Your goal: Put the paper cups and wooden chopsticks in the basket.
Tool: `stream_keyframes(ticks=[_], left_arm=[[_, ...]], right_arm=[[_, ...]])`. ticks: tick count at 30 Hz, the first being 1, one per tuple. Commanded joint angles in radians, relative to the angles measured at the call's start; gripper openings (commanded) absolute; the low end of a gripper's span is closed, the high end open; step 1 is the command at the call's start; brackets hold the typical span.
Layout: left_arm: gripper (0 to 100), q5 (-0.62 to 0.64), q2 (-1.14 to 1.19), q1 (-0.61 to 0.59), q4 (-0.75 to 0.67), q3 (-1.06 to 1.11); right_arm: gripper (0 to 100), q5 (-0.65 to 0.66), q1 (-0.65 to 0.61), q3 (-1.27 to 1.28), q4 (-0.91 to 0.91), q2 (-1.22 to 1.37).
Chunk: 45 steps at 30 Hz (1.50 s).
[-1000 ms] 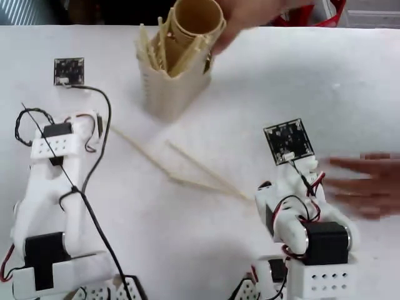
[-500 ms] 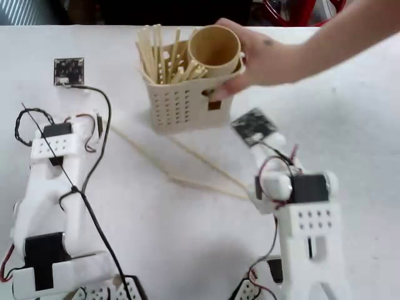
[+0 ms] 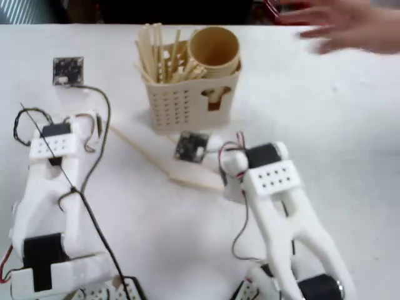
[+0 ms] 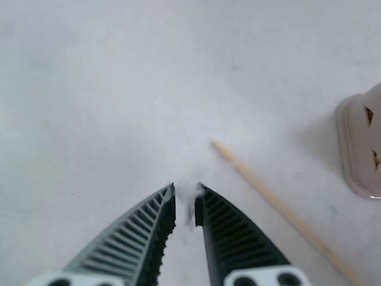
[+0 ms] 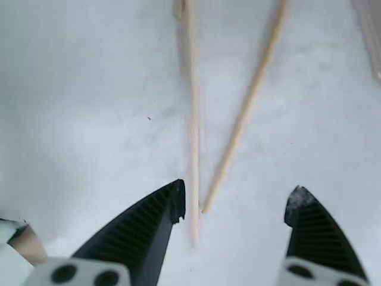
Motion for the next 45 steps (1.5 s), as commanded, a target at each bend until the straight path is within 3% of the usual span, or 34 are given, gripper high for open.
stream_keyframes(ticks=[1,18,24,32,38,45], left_arm=[[8,0.005,0.001,0.012,-0.02,-0.009],[8,0.003,0.001,0.028,-0.02,-0.009],[8,0.003,0.001,0.028,-0.02,-0.009],[8,0.003,0.001,0.028,-0.02,-0.009],[8,0.003,0.001,0.027,-0.02,-0.008],[8,0.005,0.001,0.028,-0.02,-0.008]], right_arm=[[27.3,0.091,-0.013,0.032,-0.09,0.053],[22.5,0.066,-0.007,0.048,-0.357,0.315],[22.0,-0.075,0.024,0.044,-0.47,0.383],[1.5,-0.157,0.035,0.044,-0.475,0.392],[1.6,-0.166,0.084,0.037,-0.469,0.383],[1.6,-0.322,0.185,-0.086,-0.378,0.377]])
